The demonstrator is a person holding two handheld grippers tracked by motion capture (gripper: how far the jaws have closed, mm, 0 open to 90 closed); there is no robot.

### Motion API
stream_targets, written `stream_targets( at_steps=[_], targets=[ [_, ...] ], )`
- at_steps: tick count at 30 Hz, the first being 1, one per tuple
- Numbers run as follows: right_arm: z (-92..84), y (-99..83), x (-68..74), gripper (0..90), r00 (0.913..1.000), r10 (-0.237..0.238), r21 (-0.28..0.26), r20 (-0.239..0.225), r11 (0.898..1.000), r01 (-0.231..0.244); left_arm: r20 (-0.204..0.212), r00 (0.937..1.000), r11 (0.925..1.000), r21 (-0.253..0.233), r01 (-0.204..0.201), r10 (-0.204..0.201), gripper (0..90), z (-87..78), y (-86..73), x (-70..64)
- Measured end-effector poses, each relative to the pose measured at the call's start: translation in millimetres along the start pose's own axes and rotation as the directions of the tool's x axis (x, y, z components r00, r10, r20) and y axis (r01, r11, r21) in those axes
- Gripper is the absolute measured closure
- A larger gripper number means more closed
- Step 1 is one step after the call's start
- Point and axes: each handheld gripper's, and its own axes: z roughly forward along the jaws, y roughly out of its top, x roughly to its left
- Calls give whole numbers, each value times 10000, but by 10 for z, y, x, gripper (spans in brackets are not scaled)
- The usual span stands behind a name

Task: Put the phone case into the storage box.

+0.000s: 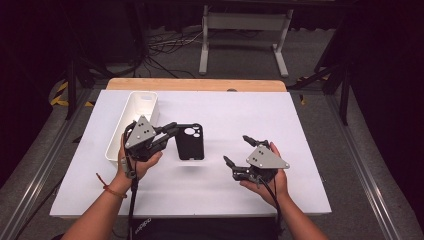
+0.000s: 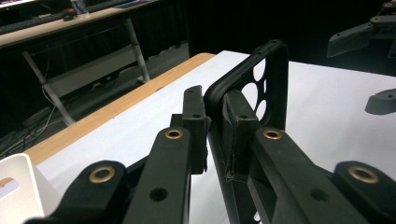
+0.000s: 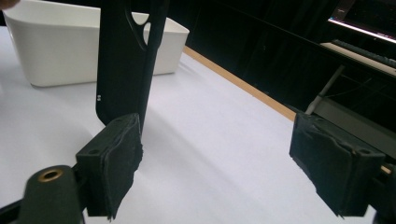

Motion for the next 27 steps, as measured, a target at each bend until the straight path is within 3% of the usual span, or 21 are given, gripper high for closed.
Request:
stream_targets(
  at_steps=[11,27],
  targets=[
    [-64,-154,-3,165,9998,193,-99,50,9998,-192,-194,9998,9998,-181,45,-49,815,-73,30,70],
    [-27,-308,24,134,10000,-14,96,-52,10000,15,-368,9992,9983,-564,145,-166,816,-211,130,185]
  ],
)
